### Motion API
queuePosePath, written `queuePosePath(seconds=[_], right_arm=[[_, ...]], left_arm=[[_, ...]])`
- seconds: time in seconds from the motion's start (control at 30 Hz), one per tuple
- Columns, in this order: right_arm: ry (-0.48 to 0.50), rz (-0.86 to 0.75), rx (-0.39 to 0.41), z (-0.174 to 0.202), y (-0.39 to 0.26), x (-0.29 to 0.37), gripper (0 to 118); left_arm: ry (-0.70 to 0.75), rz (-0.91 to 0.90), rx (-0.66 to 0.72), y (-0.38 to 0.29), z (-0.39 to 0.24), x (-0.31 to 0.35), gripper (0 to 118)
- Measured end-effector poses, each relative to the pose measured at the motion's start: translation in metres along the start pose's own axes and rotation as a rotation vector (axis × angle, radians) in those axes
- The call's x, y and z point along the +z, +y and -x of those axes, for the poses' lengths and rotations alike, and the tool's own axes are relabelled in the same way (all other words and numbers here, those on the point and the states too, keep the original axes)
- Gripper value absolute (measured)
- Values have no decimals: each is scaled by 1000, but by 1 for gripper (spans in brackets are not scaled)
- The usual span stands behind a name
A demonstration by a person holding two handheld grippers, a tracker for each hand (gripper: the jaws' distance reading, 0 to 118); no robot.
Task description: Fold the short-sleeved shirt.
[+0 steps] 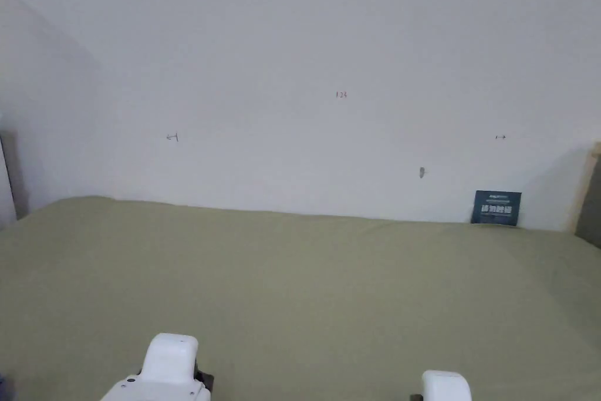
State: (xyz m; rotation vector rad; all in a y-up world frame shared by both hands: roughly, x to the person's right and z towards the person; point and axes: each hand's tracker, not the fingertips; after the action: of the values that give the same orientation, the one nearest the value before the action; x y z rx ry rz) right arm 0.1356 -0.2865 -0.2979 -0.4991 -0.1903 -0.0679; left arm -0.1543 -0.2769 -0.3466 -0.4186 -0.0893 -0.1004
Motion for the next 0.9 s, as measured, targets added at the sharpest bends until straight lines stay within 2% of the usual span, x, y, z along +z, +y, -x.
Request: queuePosePath(seconds=[0.13,0.3,0.33,0.37,0.4,0.43,0.47,0.5,0.53,0.57,0.6,0.9], right_arm=[[-60,-87,43,-26,7,23,0],[-124,-180,65,-38,24,35,0],[-132,-204,76,-40,26,38,0],[-143,-234,88,-41,27,41,2],[-153,-256,101,-41,27,38,15],[-160,-281,113,-41,27,39,44],[-154,-284,113,-41,26,40,88],[-151,-276,109,-41,28,40,117],[-135,-263,106,-41,28,38,115],[-132,-396,102,-43,21,48,118],[-131,-336,104,-40,14,48,118],[-155,-363,96,-46,25,55,118]], left_arm=[[-8,-27,62,15,-15,15,0],[14,-78,56,34,-19,26,0],[5,-95,59,37,-17,30,5],[-9,-104,67,40,-16,33,15],[-38,-111,80,42,-14,36,46],[-58,-120,87,46,-14,38,81],[-69,-118,90,47,-14,38,111],[-67,-121,92,46,-14,37,118],[-67,-135,96,44,-14,37,118],[-65,-192,100,44,-16,37,118],[-62,-169,93,43,-18,36,118],[-17,-193,153,40,-3,41,118]])
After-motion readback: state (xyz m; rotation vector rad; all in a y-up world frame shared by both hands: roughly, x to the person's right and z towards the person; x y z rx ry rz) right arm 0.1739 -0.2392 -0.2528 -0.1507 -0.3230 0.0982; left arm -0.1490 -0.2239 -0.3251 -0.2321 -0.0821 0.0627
